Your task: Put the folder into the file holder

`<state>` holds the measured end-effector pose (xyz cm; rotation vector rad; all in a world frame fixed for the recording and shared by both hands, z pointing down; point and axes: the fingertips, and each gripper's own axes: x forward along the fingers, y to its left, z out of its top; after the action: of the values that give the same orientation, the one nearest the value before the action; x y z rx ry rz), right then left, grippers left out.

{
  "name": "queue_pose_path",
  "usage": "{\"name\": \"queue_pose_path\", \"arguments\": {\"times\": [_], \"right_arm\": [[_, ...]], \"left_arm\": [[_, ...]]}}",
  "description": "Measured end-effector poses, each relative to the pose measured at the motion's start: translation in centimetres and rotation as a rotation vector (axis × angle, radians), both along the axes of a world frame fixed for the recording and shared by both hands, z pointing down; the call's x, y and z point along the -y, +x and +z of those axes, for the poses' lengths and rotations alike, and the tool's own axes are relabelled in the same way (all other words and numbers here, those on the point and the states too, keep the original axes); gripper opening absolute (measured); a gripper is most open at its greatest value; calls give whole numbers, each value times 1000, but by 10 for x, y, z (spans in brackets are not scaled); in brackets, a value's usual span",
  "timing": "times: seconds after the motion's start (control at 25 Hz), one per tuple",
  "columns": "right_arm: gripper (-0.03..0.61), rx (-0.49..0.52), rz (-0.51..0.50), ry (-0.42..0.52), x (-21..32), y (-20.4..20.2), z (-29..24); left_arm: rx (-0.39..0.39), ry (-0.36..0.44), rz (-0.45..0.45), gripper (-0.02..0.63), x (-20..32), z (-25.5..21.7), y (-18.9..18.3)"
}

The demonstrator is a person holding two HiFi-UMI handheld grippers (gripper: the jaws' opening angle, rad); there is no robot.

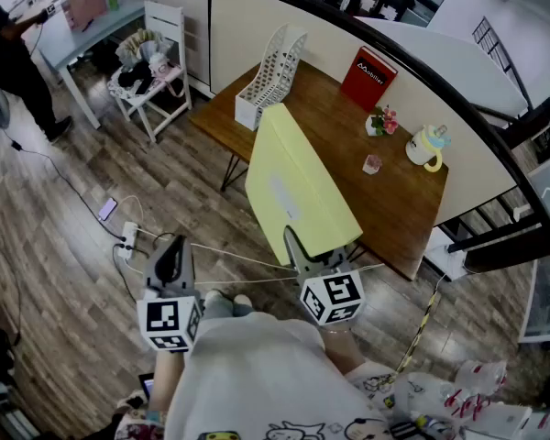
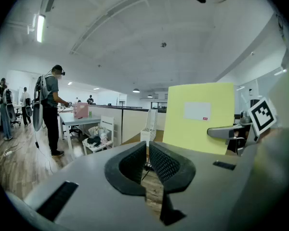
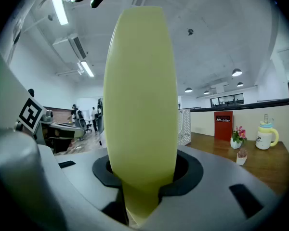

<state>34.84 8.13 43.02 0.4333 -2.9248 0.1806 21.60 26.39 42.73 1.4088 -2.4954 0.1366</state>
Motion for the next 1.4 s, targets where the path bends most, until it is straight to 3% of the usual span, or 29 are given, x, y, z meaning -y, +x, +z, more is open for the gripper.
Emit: {"name": "queue_pose_path", "arguments": {"times": [0.32,0.72,1.4], "right_arm": [[158,7,-7,-41,1,-2,1],[160,-34,-44,-63,0,-47,16],[160,-48,32,-69,14,-233,13]], "left_arm": [[4,-11,-43,18,-12,1,-10],[-20,-22,-91,18,-20,13,-53],[-26,-32,24,18,17,12,-248]]}}
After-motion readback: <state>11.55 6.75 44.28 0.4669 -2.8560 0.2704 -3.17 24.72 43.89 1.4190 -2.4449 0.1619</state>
